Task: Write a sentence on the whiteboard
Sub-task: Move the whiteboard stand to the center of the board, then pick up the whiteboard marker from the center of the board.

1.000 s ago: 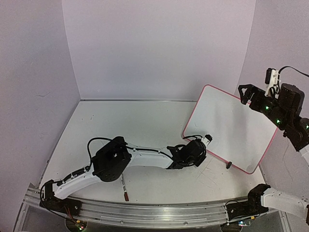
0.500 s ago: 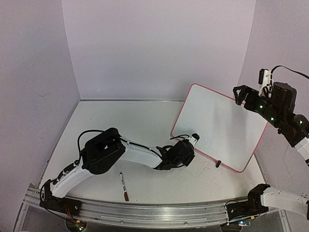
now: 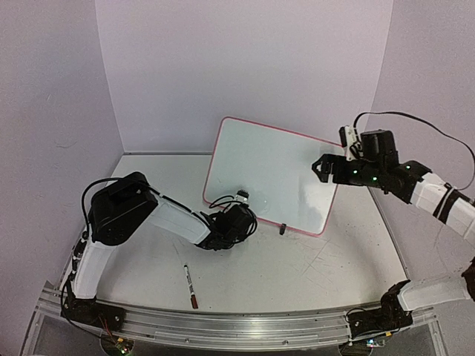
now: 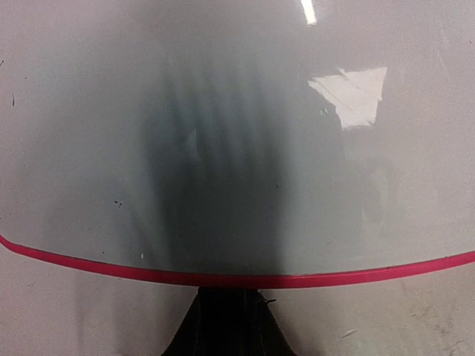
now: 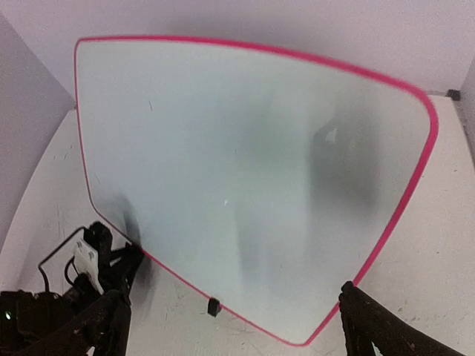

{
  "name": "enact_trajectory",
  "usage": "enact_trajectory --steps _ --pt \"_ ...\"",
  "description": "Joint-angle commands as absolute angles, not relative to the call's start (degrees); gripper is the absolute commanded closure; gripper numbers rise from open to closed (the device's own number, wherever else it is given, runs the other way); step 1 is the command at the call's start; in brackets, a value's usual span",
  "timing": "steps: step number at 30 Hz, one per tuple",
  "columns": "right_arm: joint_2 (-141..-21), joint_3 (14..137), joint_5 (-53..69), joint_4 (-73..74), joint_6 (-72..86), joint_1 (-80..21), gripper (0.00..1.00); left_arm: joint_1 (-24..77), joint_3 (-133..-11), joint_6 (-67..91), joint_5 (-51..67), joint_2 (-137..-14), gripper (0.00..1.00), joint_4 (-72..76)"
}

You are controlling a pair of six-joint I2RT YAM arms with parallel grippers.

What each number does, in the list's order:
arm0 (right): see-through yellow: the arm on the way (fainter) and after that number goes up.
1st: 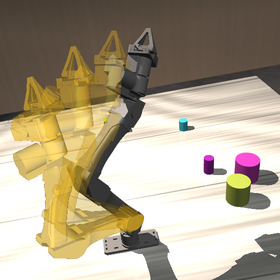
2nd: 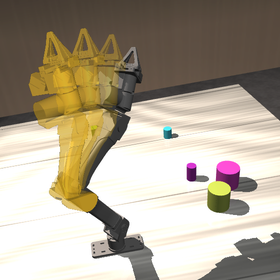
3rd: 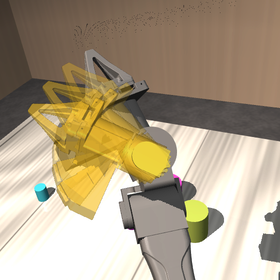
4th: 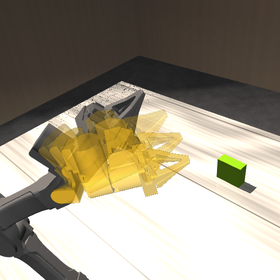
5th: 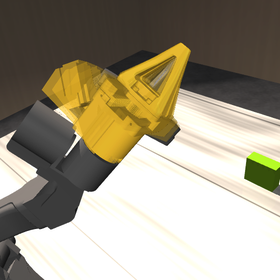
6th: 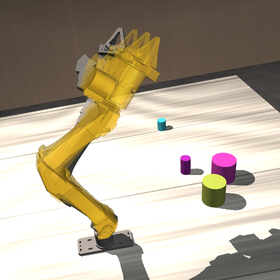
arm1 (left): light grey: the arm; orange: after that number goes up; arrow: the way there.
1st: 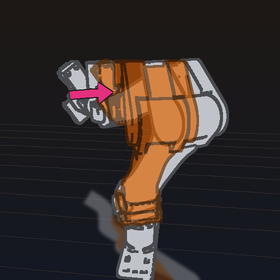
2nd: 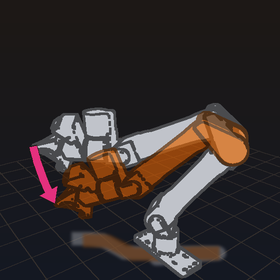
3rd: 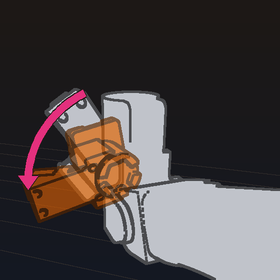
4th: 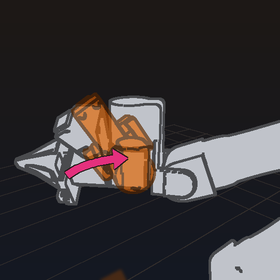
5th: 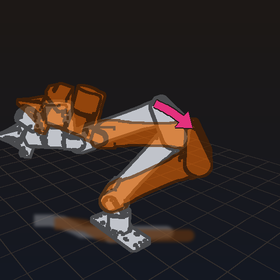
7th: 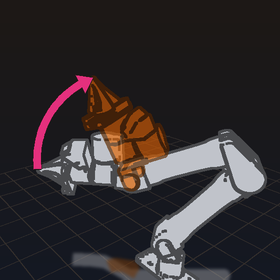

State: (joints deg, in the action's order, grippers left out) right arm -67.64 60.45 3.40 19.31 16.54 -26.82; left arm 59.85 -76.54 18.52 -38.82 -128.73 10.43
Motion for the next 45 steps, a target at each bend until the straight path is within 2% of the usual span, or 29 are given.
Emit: enact_trajectory --steps 1,5,11,21,27,36,38,40,41,45 --pt "-73.31 63.2 5.18 16.63 18.11 -34.05 0.03 57.72 -68.72 26.51 -56.31 -122.06 1.0 7.7" --pt "-78.43 62.85 0.32 15.57 21.65 -38.55 0.1 58.15 -63.7 35.36 -53.99 -118.98 1.0 5.2" --pt "-83.5 57.23 -1.13 8.52 27.29 -41.66 0.22 62.34 -66.99 45.65 -52.09 -119.01 1.0 -3.07" --pt "-91.26 52.24 -4.85 2.75 28.92 -45.81 0.25 65.09 -71.18 49.1 -42.19 -122.19 1.0 -4.71" --pt "-91.32 47.16 -5.99 -3.16 28.43 -46.62 0.31 65.61 -72.27 49.26 -39.19 -122.59 1.0 -4.65" --pt "-93.96 47.12 -8.44 -5.78 27.69 -46.84 0.3 67.58 -73.53 45.23 -37.69 -121.75 1.0 -4.14" --pt "-93.45 47.19 -8.78 -5.74 27.21 -46.79 0.29 67.59 -72.82 43.93 -37.17 -120.79 0.93 -4.02" --pt "-92.66 47.13 -8.93 -5.56 26.68 -46.8 0.28 67.59 -71.32 42.88 -36.97 -119.12 0.76 -4.09" --pt "-92.07 47.06 -8.9 -5.5 26.46 -46.8 0.28 67.58 -70.35 42.33 -36.8 -117.46 0.7 -4.11" --pt "-90.54 47.23 -8.44 -5.01 25.56 -46.79 0.27 67.56 -65.2 39.03 -35.19 -108.78 0.55 -4.52"
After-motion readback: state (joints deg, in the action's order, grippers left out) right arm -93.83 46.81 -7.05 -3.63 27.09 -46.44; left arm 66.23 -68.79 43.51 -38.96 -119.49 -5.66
